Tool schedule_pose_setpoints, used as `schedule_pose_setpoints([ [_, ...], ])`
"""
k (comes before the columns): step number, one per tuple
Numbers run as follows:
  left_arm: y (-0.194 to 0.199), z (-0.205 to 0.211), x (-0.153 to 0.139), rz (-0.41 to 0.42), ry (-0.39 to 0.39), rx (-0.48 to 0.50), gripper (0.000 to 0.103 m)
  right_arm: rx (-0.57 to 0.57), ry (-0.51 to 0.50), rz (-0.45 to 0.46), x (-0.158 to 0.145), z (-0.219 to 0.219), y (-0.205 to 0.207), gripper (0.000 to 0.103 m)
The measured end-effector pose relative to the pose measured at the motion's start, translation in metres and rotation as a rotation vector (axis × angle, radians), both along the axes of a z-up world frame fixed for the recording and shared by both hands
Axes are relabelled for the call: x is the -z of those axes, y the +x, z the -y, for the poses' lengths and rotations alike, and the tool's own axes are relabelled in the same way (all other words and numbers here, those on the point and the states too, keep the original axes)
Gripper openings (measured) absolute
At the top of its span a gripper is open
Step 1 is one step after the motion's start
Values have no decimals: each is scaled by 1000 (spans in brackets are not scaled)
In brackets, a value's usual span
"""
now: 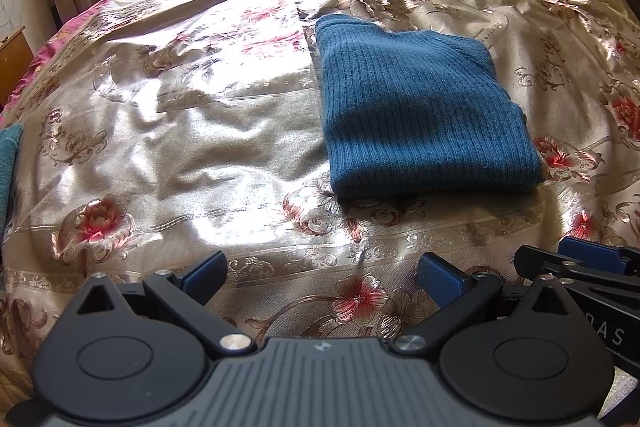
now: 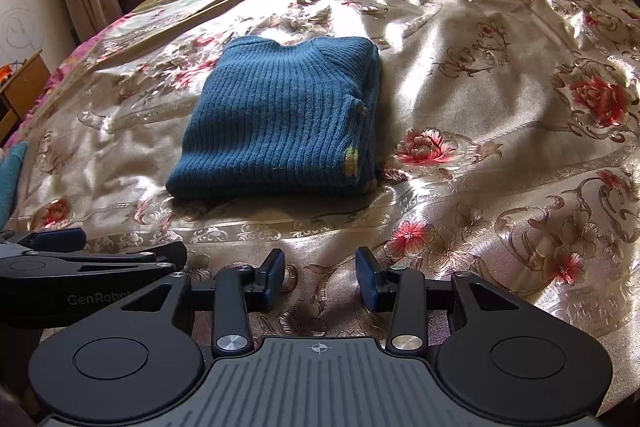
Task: Fold small clothes
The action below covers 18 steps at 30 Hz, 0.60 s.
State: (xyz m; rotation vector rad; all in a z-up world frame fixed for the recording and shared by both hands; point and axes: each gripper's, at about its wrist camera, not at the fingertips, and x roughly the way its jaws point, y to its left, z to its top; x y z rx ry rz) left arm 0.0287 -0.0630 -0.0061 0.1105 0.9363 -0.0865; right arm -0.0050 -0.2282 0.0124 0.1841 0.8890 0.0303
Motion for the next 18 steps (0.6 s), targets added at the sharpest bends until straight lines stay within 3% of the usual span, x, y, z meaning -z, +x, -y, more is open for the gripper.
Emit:
schedule_pose_setpoints([
  [18,0,1,-2,7,10,1,103,0,0,0,0,0,0,39],
])
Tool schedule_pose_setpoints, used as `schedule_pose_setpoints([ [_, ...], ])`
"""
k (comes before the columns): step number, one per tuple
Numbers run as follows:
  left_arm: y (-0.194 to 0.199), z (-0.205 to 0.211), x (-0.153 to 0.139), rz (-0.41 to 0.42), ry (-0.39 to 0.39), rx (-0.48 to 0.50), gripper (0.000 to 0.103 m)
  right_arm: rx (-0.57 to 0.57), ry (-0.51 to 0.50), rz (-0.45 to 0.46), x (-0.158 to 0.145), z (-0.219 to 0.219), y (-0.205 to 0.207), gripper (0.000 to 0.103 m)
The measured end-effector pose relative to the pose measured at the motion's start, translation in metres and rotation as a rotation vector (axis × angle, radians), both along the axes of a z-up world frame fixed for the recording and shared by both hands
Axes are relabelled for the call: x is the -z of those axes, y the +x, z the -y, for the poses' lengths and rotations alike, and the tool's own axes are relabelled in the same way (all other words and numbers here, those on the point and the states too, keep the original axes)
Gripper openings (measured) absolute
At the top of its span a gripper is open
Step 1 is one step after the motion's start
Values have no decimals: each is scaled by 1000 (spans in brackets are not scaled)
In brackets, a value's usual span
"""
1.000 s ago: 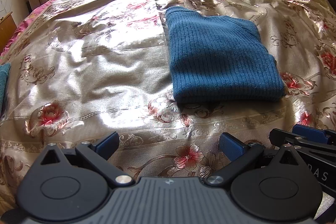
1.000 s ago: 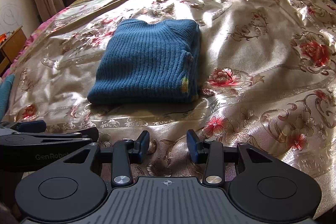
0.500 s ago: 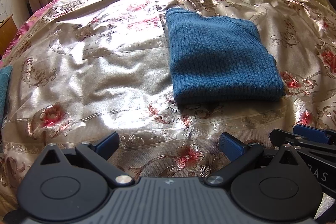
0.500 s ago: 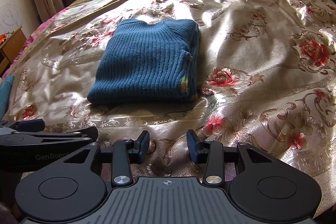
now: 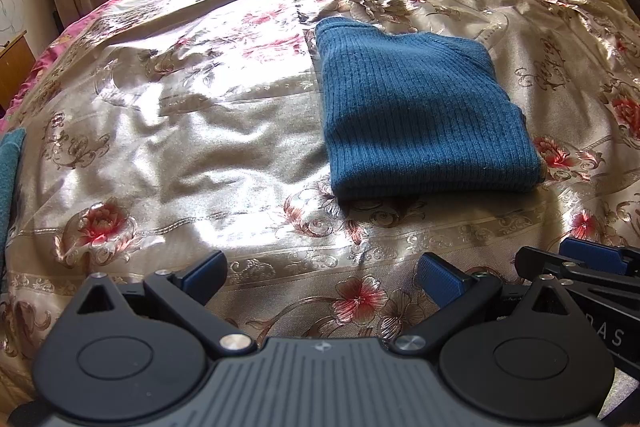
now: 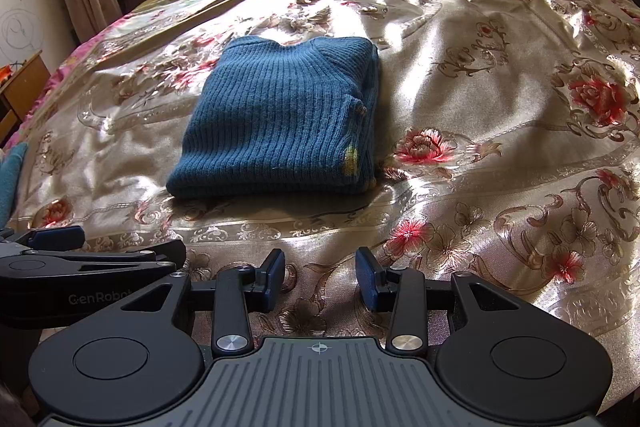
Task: Fold small clothes
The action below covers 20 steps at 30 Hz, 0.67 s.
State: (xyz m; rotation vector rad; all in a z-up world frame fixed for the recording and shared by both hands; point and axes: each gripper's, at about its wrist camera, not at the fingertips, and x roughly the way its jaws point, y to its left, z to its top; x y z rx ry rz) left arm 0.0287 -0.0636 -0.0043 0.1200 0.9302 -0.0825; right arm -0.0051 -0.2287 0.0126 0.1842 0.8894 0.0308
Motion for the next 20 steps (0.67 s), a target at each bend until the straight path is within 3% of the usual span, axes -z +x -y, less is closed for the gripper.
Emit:
schedule_pose_setpoints([
  [20,-1,2,-1,10,6,-7,103,0,0,0,1,0,-1,39],
])
